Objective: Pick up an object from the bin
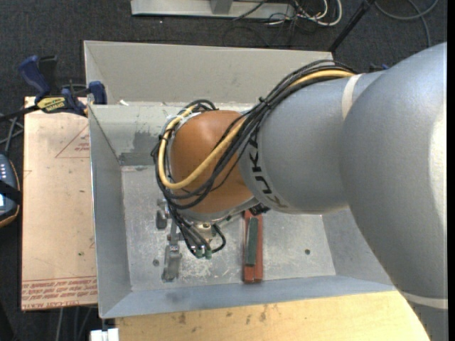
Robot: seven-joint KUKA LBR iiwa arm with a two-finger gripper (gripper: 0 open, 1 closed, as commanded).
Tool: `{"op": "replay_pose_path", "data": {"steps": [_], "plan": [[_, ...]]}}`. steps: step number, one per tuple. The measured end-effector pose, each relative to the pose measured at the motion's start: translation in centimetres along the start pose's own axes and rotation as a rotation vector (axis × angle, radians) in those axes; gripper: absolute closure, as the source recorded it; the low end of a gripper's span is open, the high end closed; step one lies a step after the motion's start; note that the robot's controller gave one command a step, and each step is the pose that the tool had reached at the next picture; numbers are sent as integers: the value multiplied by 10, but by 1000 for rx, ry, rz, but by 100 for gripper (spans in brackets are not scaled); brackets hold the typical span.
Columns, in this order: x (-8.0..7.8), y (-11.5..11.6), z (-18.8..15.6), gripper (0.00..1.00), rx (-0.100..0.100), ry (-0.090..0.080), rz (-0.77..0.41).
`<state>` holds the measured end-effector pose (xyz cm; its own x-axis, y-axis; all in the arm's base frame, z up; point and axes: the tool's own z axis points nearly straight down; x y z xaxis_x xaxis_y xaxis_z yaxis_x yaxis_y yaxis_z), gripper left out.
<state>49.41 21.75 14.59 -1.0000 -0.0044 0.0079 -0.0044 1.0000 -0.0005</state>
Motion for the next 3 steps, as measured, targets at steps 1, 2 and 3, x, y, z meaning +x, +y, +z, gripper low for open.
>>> {"op": "replay_pose_path", "data": {"steps": [1,2,3], "plan": [[-2,-1,-4,0,-1,-7,4],[3,-24,7,0,-5,-12,-74],[-33,-51,31,100,-1,-9,-296]]}}
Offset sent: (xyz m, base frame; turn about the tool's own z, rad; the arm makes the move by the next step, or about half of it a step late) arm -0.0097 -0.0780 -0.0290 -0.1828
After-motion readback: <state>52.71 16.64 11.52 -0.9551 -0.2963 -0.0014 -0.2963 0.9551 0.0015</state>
